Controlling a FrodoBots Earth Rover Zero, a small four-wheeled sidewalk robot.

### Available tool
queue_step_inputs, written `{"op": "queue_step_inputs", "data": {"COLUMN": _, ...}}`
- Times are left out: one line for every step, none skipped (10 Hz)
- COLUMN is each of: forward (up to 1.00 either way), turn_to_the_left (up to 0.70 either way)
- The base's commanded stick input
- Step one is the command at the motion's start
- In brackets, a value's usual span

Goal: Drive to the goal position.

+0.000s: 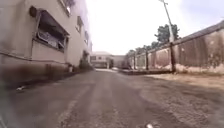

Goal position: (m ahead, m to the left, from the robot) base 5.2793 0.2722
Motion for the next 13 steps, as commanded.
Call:
{"op": "queue_step_inputs", "data": {"forward": 0.70, "turn_to_the_left": 0.01}}
{"op": "queue_step_inputs", "data": {"forward": 0.70, "turn_to_the_left": 0.01}}
{"op": "queue_step_inputs", "data": {"forward": 0.70, "turn_to_the_left": 0.01}}
{"op": "queue_step_inputs", "data": {"forward": 0.70, "turn_to_the_left": 0.01}}
{"op": "queue_step_inputs", "data": {"forward": 0.70, "turn_to_the_left": 0.01}}
{"op": "queue_step_inputs", "data": {"forward": 0.70, "turn_to_the_left": 0.01}}
{"op": "queue_step_inputs", "data": {"forward": 0.70, "turn_to_the_left": 0.01}}
{"op": "queue_step_inputs", "data": {"forward": 0.70, "turn_to_the_left": 0.01}}
{"op": "queue_step_inputs", "data": {"forward": 0.70, "turn_to_the_left": 0.01}}
{"op": "queue_step_inputs", "data": {"forward": 0.70, "turn_to_the_left": 0.01}}
{"op": "queue_step_inputs", "data": {"forward": 0.70, "turn_to_the_left": 0.01}}
{"op": "queue_step_inputs", "data": {"forward": 0.70, "turn_to_the_left": 0.01}}
{"op": "queue_step_inputs", "data": {"forward": 0.70, "turn_to_the_left": 0.01}}
